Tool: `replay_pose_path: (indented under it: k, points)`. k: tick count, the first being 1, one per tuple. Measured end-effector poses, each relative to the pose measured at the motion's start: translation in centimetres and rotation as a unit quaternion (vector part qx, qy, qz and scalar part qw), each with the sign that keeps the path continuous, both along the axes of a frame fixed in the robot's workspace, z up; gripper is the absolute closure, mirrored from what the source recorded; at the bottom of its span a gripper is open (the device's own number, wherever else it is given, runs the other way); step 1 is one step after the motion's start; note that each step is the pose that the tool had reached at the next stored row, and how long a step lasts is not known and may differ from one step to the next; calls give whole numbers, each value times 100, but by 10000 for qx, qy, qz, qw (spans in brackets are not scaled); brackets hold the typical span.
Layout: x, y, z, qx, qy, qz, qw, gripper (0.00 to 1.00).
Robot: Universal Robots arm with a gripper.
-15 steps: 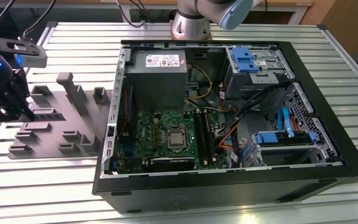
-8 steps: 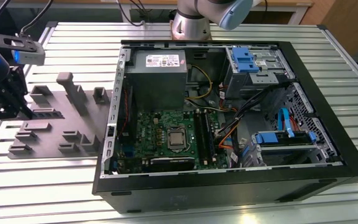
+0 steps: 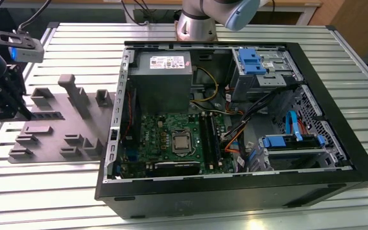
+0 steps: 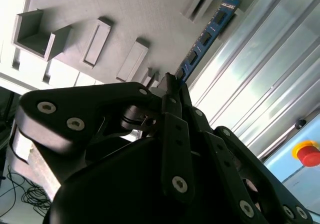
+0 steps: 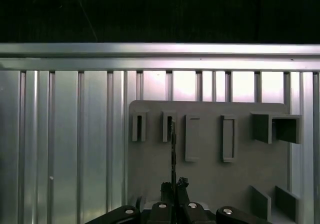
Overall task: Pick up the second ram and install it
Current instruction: 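Pick up the second ram and move it above second insertion slot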
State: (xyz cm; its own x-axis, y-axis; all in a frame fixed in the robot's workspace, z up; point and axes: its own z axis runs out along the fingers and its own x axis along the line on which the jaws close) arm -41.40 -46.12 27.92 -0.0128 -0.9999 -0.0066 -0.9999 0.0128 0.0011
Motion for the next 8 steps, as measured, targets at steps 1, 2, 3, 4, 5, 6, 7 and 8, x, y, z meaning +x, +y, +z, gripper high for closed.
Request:
replay_pose_path:
  k: [1, 2, 3, 4, 5, 6, 7, 8]
  points:
    - [0, 0, 11, 0, -1, 0, 10000, 86]
    - [0, 0, 21, 0, -1, 0, 10000, 86]
    - [0, 0, 32, 0, -1, 0, 10000, 86]
    - [0, 0, 43, 0, 0, 0, 10000, 86]
    - [0, 0, 54, 0, -1, 0, 10000, 86]
    - [0, 0, 65, 0, -1, 0, 10000, 86]
    - [0, 1, 75, 0, -1, 0, 10000, 86]
    - [0, 1, 84, 0, -1, 0, 10000, 86]
